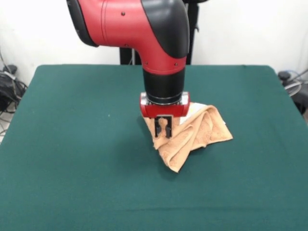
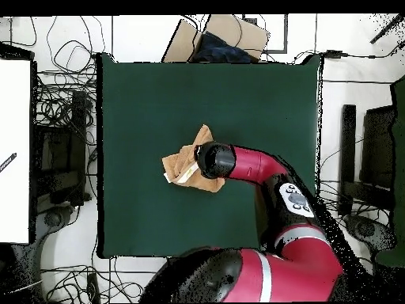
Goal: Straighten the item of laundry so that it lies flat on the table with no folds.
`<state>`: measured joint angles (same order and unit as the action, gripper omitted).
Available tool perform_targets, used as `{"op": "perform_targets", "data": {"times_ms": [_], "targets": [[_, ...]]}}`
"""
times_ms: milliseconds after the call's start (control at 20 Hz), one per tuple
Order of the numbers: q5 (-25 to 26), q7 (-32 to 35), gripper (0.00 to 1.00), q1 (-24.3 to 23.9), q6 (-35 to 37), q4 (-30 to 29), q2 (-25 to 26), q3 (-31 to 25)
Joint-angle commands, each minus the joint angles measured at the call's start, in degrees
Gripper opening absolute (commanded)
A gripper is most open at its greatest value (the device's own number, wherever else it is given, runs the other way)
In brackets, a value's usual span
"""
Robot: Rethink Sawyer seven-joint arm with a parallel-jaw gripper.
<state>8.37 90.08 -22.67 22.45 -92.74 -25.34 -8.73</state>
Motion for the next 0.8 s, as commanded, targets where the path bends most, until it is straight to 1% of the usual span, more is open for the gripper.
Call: {"op": "perform_targets", "data": {"times_ms": [50, 150, 350, 450, 500, 800], "targets": [[-2.69, 5.80, 0.00, -0.13, 4.41, -8.15, -5.67, -7.64], [-3.53, 5.86, 0.00, -0.03, 6.32, -9.28, -8.10, -7.61], [-5.49, 6.50, 0.00, 1.43, 11.68, -11.26, -15.51, -5.95], [-6.22, 5.98, 0.00, 1.45, 13.64, -11.92, -18.61, -6.20], [-6.53, 5.83, 0.00, 1.68, 15.52, -11.67, -19.34, -5.96], [-7.28, 5.54, 0.00, 1.93, 16.08, -12.96, -22.73, -5.74]]}}
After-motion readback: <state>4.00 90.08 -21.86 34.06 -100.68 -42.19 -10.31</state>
